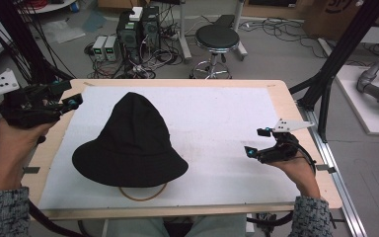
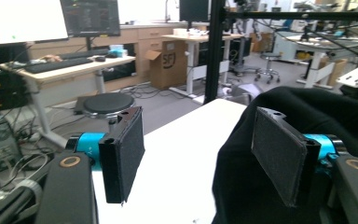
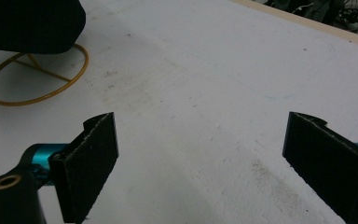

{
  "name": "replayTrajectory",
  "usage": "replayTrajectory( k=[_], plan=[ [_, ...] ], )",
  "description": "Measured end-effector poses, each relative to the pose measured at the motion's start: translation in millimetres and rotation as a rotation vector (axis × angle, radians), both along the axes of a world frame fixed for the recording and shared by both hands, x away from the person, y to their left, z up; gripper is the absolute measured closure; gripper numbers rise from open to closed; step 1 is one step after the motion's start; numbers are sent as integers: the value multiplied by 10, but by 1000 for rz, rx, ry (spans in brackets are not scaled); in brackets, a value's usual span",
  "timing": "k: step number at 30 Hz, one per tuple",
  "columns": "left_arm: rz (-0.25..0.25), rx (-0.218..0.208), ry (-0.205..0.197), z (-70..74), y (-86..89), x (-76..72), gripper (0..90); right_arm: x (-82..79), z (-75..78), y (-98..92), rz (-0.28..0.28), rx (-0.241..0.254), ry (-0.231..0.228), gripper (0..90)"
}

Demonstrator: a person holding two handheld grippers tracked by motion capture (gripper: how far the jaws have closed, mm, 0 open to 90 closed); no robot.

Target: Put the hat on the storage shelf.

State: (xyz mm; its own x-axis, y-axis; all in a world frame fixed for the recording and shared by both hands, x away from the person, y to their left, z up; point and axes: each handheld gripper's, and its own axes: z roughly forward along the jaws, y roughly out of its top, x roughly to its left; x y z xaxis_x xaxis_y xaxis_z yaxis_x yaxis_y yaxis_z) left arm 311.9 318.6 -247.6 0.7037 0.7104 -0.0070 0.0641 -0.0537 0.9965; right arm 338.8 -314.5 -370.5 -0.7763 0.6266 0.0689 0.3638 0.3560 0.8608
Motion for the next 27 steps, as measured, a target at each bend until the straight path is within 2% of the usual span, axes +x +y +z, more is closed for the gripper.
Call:
replayTrajectory(
  k=[8, 13, 18, 22, 27],
  plan=[
    [73, -8, 32, -157, 102, 8, 330, 32, -24, -13, 7, -2, 5, 101],
    [128, 10, 55, -303, 144, 24, 325, 25, -5, -47, -4, 18, 0, 101],
    [162, 4, 82, -432, 204, 41, 322, 18, -17, 8, 6, -4, 1, 101],
    [183, -5, 97, -533, 243, 79, 310, -2, -11, 8, 3, 0, 5, 101],
    [220, 7, 115, -636, 262, 135, 281, -13, -5, -21, -3, 3, 0, 101]
  ],
)
